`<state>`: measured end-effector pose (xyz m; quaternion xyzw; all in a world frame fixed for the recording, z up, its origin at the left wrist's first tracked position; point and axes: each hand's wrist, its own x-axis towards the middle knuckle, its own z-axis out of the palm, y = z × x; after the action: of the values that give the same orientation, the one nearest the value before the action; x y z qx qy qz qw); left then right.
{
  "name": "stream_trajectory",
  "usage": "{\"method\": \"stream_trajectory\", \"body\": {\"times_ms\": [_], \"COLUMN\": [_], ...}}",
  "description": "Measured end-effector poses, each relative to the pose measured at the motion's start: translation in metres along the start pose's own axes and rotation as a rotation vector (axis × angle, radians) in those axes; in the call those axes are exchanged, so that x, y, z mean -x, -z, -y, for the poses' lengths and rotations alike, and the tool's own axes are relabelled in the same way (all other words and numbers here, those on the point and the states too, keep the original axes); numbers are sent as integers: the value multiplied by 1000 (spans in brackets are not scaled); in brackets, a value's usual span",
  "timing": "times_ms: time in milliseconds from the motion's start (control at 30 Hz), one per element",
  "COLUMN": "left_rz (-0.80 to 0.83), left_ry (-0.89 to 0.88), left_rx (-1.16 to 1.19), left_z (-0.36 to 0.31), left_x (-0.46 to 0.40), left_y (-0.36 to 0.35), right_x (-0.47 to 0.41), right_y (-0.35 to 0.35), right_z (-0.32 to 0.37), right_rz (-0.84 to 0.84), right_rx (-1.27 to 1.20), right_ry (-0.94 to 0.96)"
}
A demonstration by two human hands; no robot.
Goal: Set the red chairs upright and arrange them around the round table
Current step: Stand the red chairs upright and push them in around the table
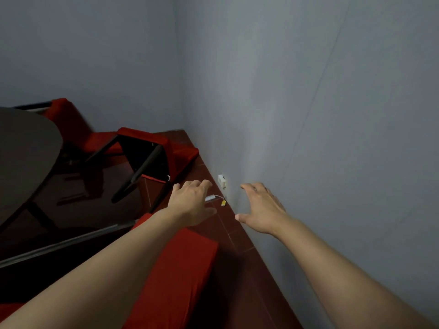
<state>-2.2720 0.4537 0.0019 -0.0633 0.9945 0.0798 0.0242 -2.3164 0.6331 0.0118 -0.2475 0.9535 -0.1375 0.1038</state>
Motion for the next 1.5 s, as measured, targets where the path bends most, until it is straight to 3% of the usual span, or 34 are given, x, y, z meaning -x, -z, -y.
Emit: {"method": "stream_trajectory", "body": {"times_ms": [633,833,1500], "left_rz": [6,14,0], "left_ry": [336,443,563], "left_rx": [74,91,152], "left_z": [17,68,259], "left_x": [-264,-327,-563], "left_y": [10,14,20], "right_x": [-325,-419,-733], "right_y": [61,56,28], "right_z": [-86,-62,30], "right_rz": [129,178,274], "right_rx": [52,68,164], "right_ry": [290,377,452]}}
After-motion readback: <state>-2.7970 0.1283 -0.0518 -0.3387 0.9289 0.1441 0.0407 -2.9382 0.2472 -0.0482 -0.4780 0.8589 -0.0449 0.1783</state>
